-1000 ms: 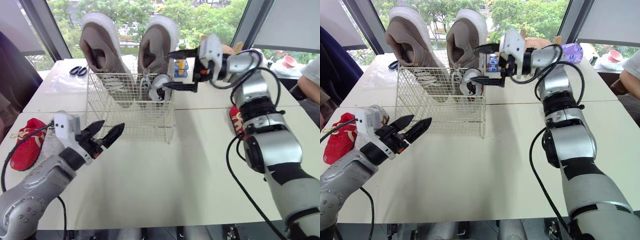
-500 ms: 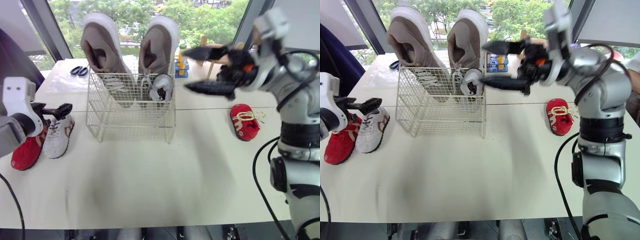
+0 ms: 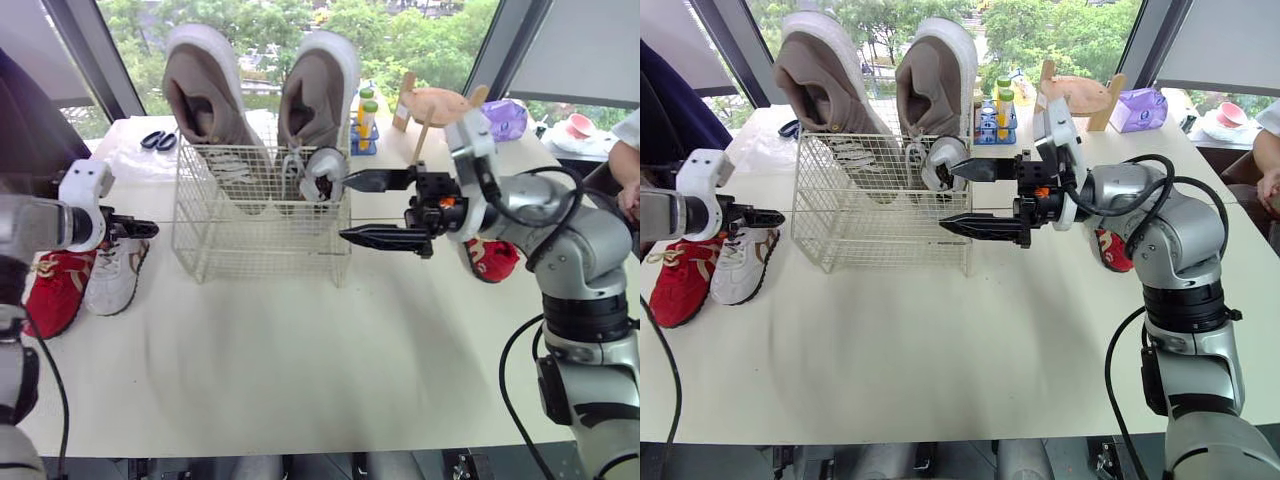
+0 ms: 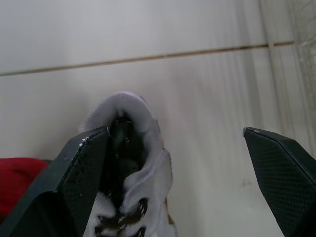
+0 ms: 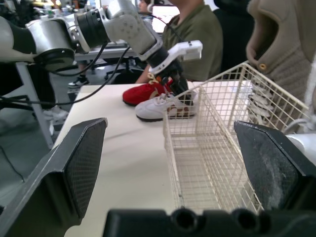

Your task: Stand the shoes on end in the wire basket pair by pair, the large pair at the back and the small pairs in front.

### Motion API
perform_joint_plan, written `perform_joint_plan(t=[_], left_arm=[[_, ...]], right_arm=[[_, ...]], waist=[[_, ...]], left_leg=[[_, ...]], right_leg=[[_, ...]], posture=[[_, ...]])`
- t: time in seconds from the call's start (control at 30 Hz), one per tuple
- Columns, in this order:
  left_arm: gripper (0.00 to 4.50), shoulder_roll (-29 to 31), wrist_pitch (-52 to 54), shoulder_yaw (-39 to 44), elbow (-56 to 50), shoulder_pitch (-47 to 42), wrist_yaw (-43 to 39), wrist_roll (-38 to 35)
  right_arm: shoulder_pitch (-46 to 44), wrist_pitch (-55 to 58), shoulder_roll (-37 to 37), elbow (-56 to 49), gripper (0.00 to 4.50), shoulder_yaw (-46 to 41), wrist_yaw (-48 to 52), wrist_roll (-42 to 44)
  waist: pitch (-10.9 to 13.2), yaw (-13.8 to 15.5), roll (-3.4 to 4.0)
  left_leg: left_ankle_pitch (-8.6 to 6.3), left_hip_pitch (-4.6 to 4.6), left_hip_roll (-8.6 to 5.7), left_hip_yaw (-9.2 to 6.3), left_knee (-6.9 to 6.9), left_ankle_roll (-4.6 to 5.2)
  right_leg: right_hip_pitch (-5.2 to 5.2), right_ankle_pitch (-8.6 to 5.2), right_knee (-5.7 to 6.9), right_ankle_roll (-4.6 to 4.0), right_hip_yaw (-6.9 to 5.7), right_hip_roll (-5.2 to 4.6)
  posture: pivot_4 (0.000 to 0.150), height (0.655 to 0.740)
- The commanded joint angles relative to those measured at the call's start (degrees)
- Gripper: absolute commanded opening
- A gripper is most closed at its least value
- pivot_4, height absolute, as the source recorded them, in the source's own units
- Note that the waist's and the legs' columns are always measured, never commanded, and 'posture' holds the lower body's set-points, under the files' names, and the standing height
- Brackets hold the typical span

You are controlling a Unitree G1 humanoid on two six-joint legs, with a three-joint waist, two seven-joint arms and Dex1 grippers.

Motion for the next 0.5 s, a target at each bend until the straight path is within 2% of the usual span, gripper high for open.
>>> perform_joint_plan(t=[0.03, 0.07, 0.3, 0.4, 0.5], left_arm=[[3.93, -3.65, -6.73, -2.45, 15.43, -7.27, -5.78, 9.11], [3.60, -4.89, -9.01, -2.84, 19.08, -8.93, -6.51, 11.33], [0.03, -9.51, -15.33, -0.01, 29.31, -13.74, -7.91, 19.26], [0.03, -9.72, -15.57, 2.00, 30.32, -14.46, -7.52, 20.76], [0.03, -7.03, -13.65, 8.16, 29.54, -17.62, -3.06, 19.03]], right_arm=[[-0.96, -1.94, -0.31, 0.04, 4.50, -1.38, -1.40, -1.02], [-0.96, -2.00, -0.16, 0.04, 4.50, -1.51, -1.91, -1.01], [0.97, -1.41, -0.01, -2.03, 4.50, -2.08, -5.17, -0.33], [1.21, -1.41, -0.09, -2.21, 4.50, -2.14, -5.89, -0.22], [0.96, -1.70, -0.26, -1.53, 4.50, -1.93, -5.94, -0.48]], waist=[[0.01, -0.01, -0.11], [0.01, -0.05, -0.13], [0.02, -0.03, -0.17], [0.02, 0.06, -0.18], [0.05, -0.04, -0.23]], left_leg=[[0.00, -0.02, -0.02, 0.03, 0.02, 0.01], [0.00, -0.04, -0.02, 0.04, 0.04, 0.01], [-0.03, -0.08, 0.06, -0.06, 0.08, 0.06], [-0.03, -0.08, 0.06, -0.16, 0.14, 0.06], [-0.04, -0.09, 0.08, -0.21, 0.18, 0.07]], right_leg=[[0.00, 0.00, 0.01, 0.01, -0.01, 0.01], [0.00, -0.01, 0.00, 0.02, -0.02, 0.00], [-0.04, -0.01, 0.02, 0.05, 0.00, -0.03], [-0.02, -0.01, 0.05, 0.06, 0.00, -0.07], [-0.01, 0.00, 0.07, 0.07, 0.00, -0.08]], posture=[[0.150, 0.7400], [0.150, 0.7400], [0.150, 0.7400], [0.150, 0.7400], [0.150, 0.7400]])
